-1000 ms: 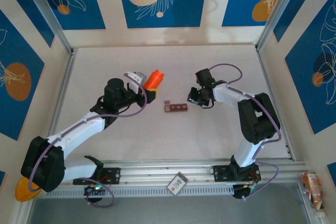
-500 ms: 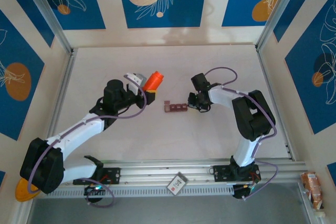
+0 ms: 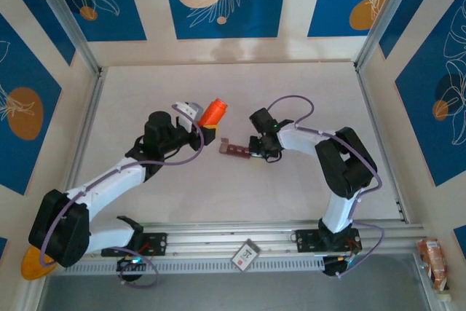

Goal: Sort the pills into containers

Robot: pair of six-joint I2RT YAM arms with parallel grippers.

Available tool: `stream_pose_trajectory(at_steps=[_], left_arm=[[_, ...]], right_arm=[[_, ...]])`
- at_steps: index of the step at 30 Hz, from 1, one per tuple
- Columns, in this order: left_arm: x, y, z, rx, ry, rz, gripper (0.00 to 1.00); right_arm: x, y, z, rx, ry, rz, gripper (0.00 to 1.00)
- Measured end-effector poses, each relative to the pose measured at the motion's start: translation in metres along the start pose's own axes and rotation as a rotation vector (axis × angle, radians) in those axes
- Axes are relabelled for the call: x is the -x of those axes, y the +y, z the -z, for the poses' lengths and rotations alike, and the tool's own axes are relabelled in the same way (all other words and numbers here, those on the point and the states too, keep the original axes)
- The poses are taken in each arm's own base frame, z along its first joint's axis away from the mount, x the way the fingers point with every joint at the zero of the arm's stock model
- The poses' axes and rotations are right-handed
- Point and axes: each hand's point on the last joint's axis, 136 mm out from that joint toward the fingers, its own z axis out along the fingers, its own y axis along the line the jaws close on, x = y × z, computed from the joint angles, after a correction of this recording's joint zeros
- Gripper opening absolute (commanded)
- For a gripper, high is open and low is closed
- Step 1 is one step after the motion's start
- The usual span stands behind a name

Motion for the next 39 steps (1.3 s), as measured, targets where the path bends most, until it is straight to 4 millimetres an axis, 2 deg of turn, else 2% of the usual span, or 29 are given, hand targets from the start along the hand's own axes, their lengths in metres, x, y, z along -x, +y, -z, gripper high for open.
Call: stream_pose_trajectory(at_steps=[4, 7, 11, 15, 17, 21, 24, 27, 34, 39], left_arm=[[-0.002, 0.001, -0.001, 0.0, 0.004, 0.002, 0.0], [-0.003, 0.001, -0.002, 0.001, 0.007, 0.003, 0.0], [-0.004, 0.001, -0.002, 0.001, 0.007, 0.003, 0.0], [-0.006, 0.001, -0.002, 0.002, 0.011, 0.005, 0.0], [-0.007, 0.0, 0.001, 0.002, 0.016, 0.007, 0.0], [-0.013, -0.004, 0.014, 0.008, 0.024, 0.013, 0.0], [-0.021, -0.006, 0.026, 0.022, 0.036, 0.027, 0.0], [-0.031, -0.007, 0.034, 0.038, 0.05, 0.05, 0.0], [-0.081, -0.009, 0.047, 0.079, 0.141, 0.124, 0.0], [-0.104, -0.008, 0.056, 0.108, 0.177, 0.156, 0.0]], right_arm=[[-0.012, 0.017, 0.002, 0.027, 0.027, 0.035, 0.13], [-0.013, 0.03, 0.006, 0.056, 0.029, 0.055, 0.13], [-0.005, 0.037, 0.024, 0.092, -0.001, 0.055, 0.13], [0.012, 0.034, 0.05, 0.128, -0.064, 0.04, 0.16], [0.022, 0.031, 0.062, 0.15, -0.1, 0.031, 0.26], [0.038, 0.028, 0.074, 0.212, -0.148, 0.04, 0.58], [0.044, 0.03, 0.074, 0.239, -0.159, 0.076, 0.67], [0.043, 0.036, 0.066, 0.263, -0.138, 0.131, 0.71], [0.04, 0.06, 0.042, 0.278, -0.087, 0.284, 0.74], [0.032, 0.083, 0.037, 0.293, -0.079, 0.385, 0.75]])
